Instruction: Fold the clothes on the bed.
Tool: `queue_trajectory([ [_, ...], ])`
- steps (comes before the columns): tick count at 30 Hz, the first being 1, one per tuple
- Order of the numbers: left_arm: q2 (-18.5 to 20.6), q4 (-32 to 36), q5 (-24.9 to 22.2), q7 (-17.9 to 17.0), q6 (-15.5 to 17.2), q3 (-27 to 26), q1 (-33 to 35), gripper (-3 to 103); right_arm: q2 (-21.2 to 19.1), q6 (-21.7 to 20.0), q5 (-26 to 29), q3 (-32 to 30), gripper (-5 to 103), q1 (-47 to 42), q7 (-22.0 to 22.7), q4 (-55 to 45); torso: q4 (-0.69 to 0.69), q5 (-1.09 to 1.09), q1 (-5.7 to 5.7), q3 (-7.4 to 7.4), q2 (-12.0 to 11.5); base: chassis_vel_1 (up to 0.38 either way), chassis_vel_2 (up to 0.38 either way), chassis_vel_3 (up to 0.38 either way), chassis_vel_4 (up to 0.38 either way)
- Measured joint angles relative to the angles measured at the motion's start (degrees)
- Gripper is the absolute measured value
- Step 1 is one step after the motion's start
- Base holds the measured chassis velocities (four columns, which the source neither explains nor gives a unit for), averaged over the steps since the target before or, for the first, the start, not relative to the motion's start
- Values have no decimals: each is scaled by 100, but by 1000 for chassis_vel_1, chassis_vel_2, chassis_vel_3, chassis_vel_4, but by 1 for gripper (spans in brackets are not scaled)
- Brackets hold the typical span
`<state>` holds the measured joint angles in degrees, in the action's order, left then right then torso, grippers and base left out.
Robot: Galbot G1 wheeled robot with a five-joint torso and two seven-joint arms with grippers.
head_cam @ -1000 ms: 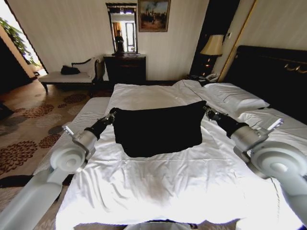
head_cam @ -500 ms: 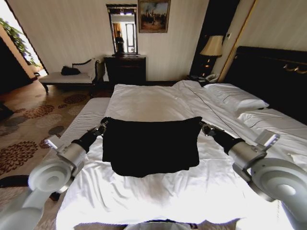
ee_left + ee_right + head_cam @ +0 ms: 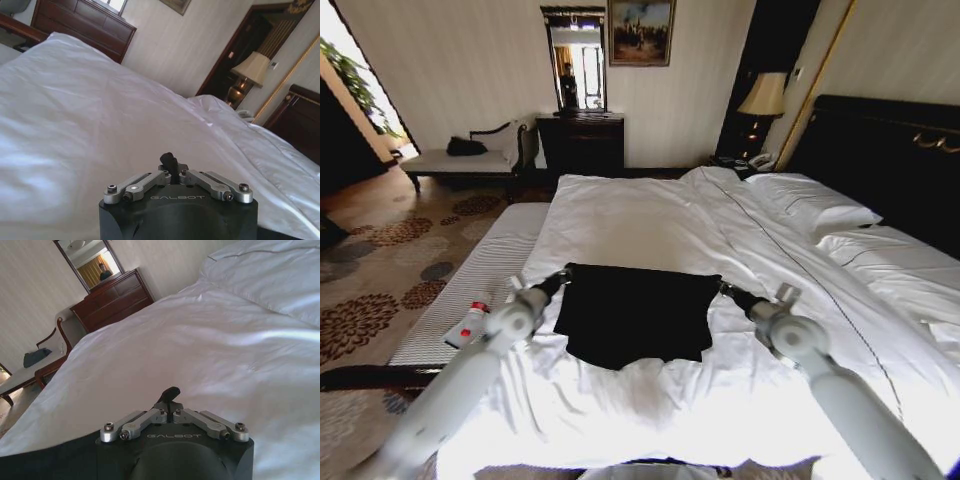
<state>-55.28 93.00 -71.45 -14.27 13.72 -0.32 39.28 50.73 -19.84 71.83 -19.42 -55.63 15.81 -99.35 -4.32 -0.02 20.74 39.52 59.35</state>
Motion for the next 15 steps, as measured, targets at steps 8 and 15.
queue_trajectory([
  [8, -564, -1346, 365, 340, -124, 195, -726, 2, 266, 399, -471, 629, 1, 935, -382, 1288, -1, -1, 0, -1, 0, 0, 0, 0, 0],
  [15, -795, -2110, 565, 626, -246, 178, -1128, 2, 461, 709, -610, 854, 1, 1552, -555, 2028, 1, -1, 0, -1, 1, 0, 0, 0, 0],
])
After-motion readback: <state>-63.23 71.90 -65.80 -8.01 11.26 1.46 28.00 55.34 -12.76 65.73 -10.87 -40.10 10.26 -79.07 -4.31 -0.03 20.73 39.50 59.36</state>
